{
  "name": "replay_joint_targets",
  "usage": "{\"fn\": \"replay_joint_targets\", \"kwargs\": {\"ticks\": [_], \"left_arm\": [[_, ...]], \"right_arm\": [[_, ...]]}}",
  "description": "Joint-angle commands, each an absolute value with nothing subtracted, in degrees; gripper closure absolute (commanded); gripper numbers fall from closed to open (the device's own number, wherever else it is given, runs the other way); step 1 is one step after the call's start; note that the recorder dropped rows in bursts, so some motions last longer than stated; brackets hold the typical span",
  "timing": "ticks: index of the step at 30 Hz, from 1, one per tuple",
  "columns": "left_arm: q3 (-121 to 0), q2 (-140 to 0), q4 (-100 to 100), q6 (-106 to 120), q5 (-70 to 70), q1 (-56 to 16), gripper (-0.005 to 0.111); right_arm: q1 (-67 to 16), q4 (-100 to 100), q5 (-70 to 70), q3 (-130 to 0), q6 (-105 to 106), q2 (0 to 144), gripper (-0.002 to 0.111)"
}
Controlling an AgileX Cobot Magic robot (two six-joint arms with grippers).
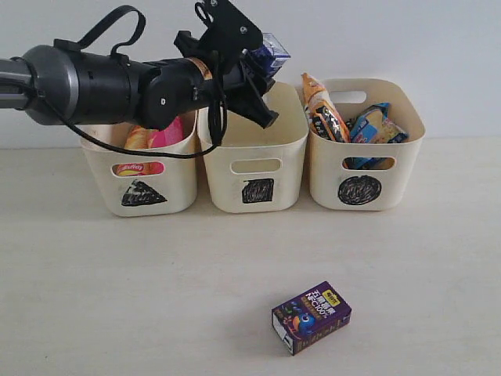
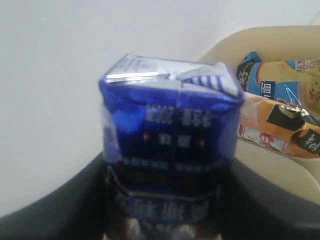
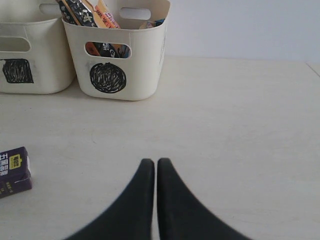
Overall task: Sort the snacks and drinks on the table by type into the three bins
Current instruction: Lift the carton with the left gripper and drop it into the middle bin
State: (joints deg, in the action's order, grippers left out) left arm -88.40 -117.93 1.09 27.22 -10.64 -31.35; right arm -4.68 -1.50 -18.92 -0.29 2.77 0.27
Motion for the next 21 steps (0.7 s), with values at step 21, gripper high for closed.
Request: {"fn": "replay_joint_targets", "kwargs": {"ticks": [21], "left_arm": [[-89.3,-122.5,0.5,25.4,-16.5,-29.1,0.077]], "right_arm": [[-4.6,-1.2,-18.4,0.0,2.9,0.0,0.109]]}}
